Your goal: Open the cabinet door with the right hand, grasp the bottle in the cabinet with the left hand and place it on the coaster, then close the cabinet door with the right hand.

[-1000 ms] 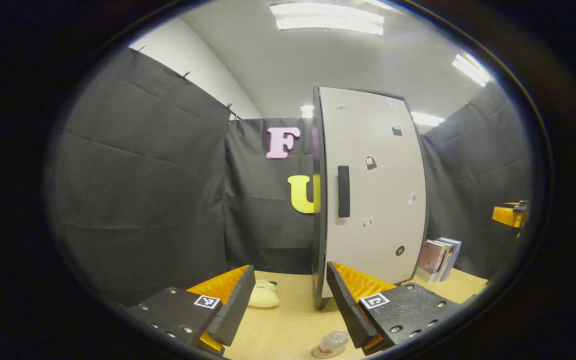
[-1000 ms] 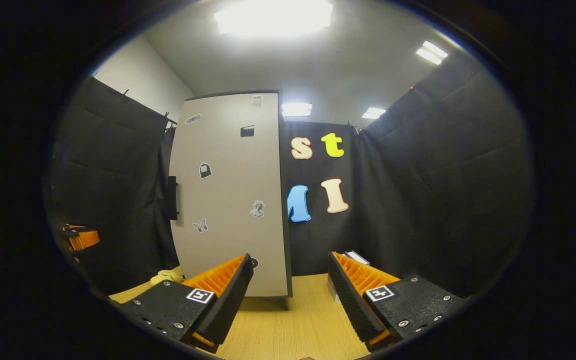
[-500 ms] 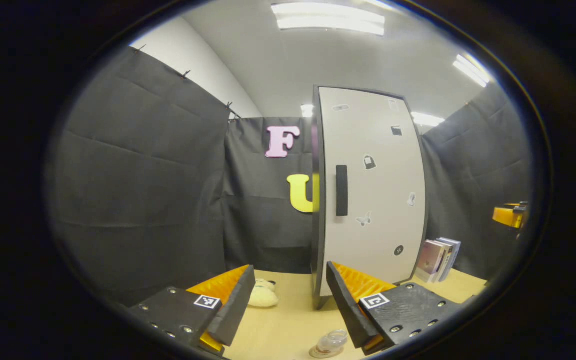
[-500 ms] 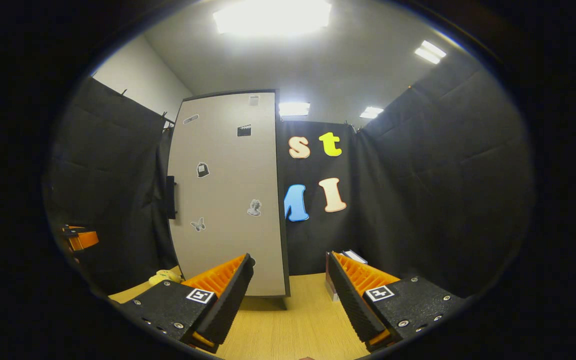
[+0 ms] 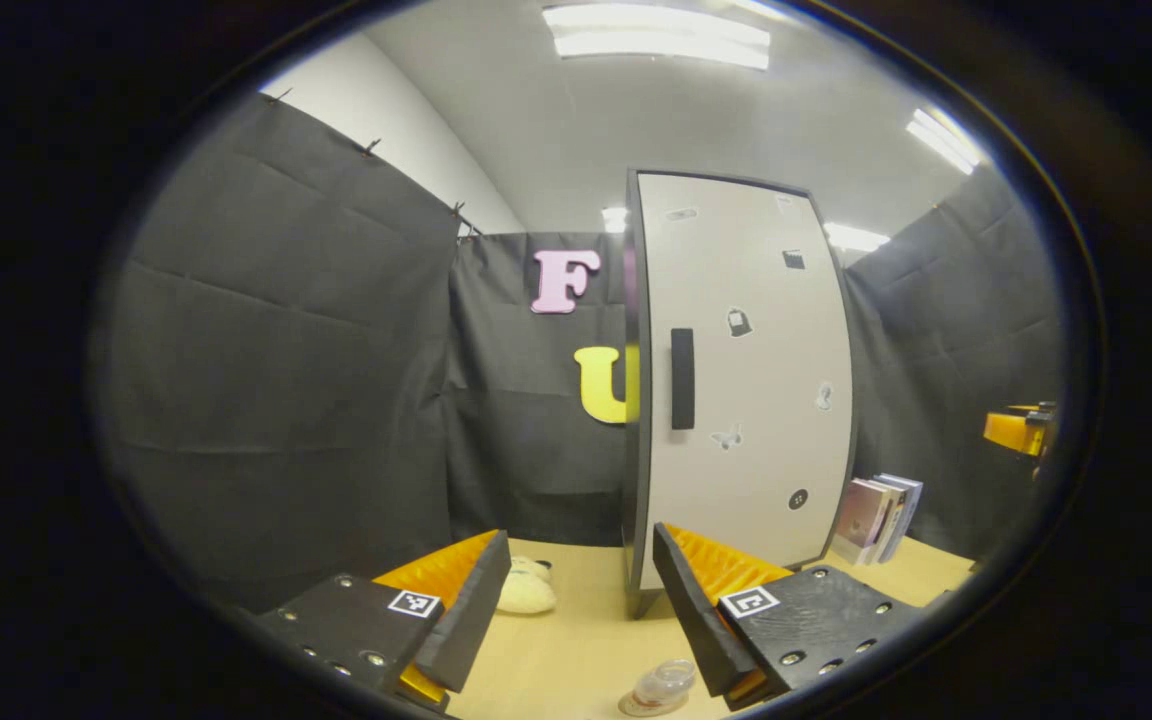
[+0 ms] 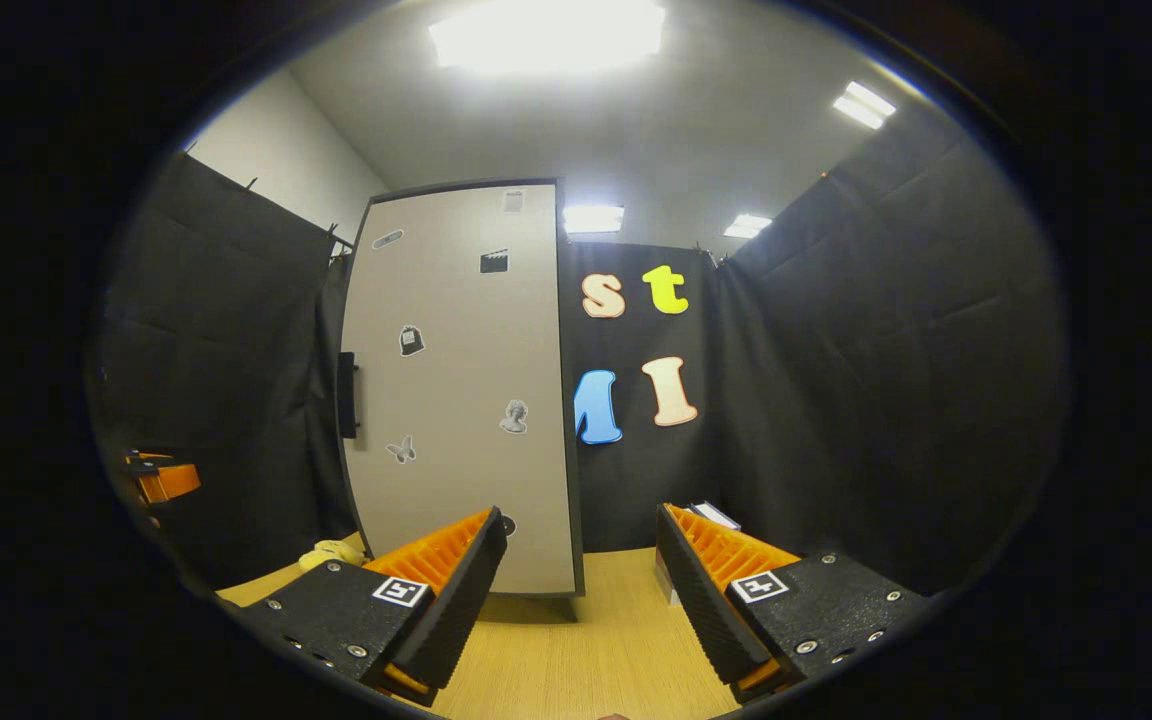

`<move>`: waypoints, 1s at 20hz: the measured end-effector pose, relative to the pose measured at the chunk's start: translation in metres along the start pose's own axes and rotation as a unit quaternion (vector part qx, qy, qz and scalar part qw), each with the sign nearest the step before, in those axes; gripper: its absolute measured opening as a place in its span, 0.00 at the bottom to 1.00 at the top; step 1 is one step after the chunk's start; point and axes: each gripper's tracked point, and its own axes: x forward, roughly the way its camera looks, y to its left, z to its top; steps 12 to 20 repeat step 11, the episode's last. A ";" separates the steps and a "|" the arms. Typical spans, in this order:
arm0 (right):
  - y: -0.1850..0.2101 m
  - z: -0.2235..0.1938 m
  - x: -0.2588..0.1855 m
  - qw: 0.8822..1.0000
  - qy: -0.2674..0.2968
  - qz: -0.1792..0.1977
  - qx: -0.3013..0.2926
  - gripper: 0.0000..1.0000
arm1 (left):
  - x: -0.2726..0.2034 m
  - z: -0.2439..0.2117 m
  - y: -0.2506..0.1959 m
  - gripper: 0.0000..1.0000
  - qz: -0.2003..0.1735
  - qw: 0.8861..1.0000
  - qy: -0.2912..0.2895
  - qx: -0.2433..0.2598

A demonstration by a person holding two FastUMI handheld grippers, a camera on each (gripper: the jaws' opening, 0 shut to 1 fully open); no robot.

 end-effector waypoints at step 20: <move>0.001 0.005 -0.003 1.000 -0.012 -0.002 -0.004 0.94 | -0.003 0.004 0.002 0.89 0.003 1.000 -0.008 -0.002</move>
